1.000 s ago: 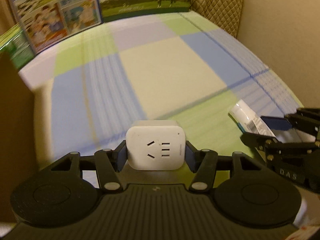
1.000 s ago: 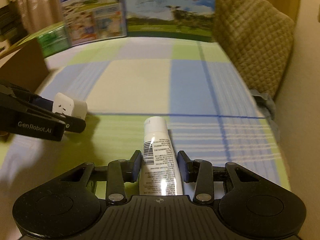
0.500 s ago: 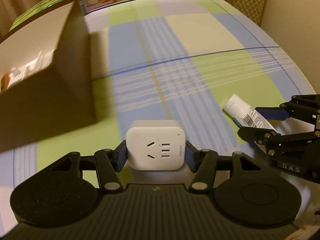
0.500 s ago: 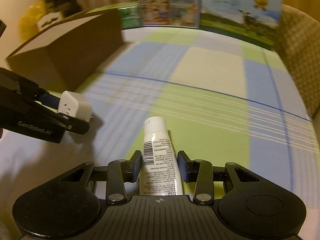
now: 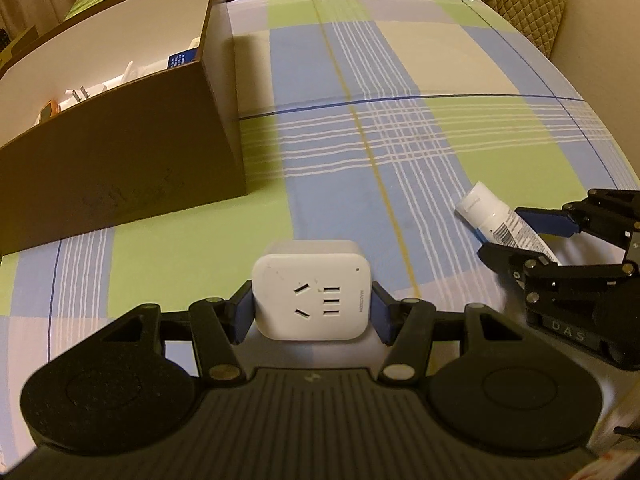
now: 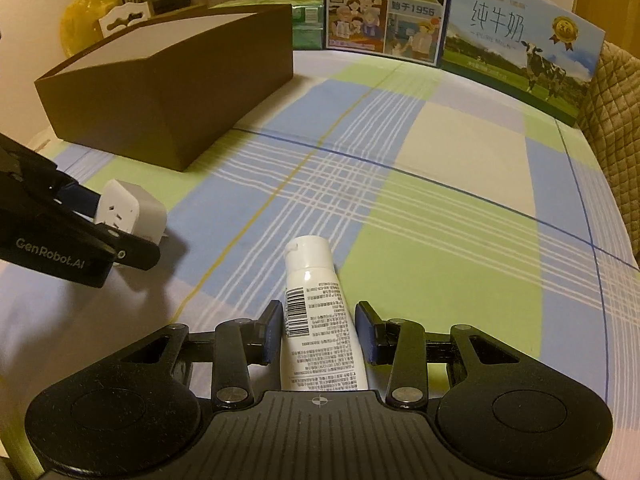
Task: Organize rigid objects
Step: 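Carry the socket and tube over the brown box with both tools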
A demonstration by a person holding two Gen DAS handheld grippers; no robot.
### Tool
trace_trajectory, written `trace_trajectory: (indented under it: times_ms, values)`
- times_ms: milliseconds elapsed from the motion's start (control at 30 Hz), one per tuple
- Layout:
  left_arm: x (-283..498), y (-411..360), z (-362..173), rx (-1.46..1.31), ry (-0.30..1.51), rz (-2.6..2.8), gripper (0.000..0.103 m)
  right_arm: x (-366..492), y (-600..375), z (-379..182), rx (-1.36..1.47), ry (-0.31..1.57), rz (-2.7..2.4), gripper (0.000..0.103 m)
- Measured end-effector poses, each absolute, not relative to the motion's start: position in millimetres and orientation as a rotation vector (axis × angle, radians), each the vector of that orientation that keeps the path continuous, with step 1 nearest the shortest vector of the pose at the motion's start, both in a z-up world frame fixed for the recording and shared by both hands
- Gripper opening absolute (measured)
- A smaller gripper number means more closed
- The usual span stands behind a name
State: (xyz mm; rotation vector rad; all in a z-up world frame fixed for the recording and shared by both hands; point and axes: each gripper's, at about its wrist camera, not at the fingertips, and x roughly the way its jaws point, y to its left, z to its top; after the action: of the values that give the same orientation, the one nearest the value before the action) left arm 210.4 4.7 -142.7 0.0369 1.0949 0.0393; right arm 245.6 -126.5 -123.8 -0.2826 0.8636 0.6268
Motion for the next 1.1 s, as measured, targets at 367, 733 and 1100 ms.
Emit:
trace_trajectory:
  times_ms: [367, 733, 1100]
  values:
    - [203.8, 10.3, -139.5, 0.024, 1.091, 0.059, 0.054, 240.7, -121.1, -122.5, -0.304, 0.863, 0.641, 0.035]
    - [197.7, 22.4, -133.1, 0.010, 1.070, 0.081, 0.054, 235.8, -111.4, -121.0, -0.319, 0.873, 0.665, 0.034]
    - [181.4, 49.6, -100.8, -0.031, 1.011, 0.107, 0.054, 239.2, -102.3, -83.3, -0.222, 0.818, 0.711, 0.034]
